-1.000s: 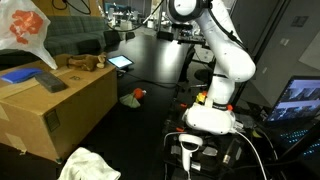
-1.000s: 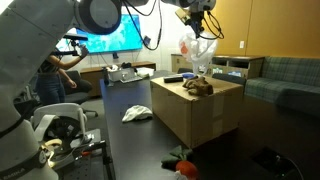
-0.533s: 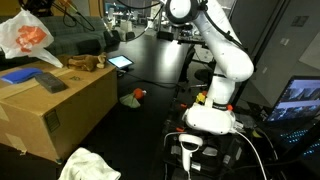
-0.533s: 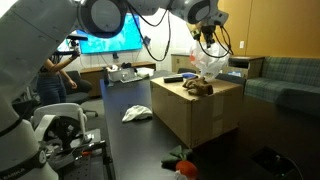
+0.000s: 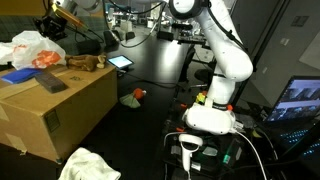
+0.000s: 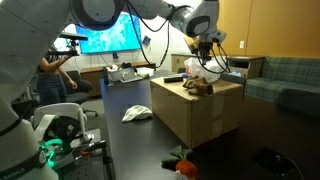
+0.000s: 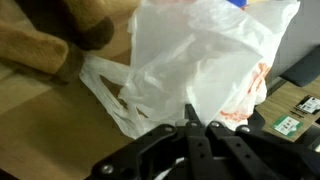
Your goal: Pick the objects on the box and put them on the table, then pick the objects on the table and put them on the box
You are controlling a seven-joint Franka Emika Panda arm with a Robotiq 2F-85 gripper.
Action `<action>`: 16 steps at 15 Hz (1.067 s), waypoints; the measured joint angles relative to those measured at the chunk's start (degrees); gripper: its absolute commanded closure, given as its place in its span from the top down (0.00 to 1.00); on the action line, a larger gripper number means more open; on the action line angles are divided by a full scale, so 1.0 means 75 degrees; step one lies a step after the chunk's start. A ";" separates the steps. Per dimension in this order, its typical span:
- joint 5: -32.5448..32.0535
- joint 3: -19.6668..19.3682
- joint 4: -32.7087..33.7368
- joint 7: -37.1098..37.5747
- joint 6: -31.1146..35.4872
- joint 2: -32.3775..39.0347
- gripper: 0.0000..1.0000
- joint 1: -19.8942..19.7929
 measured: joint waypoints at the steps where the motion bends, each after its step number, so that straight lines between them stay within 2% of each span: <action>1: 0.0000 -0.0037 -0.0230 -0.0071 -0.0045 -0.0106 0.00 0.0010; 9: -0.0064 -0.0279 -0.2087 -0.0894 -0.0897 -0.1470 0.01 0.0003; 10: -0.0101 -0.0319 -0.2295 -0.0945 -0.0951 -0.1692 0.27 0.0003; 12: -0.0210 -0.0377 -0.2659 -0.1007 -0.1031 -0.2115 0.30 0.0004; 16: -0.0527 -0.0394 -0.3121 -0.1020 -0.1209 -0.2678 0.62 0.0053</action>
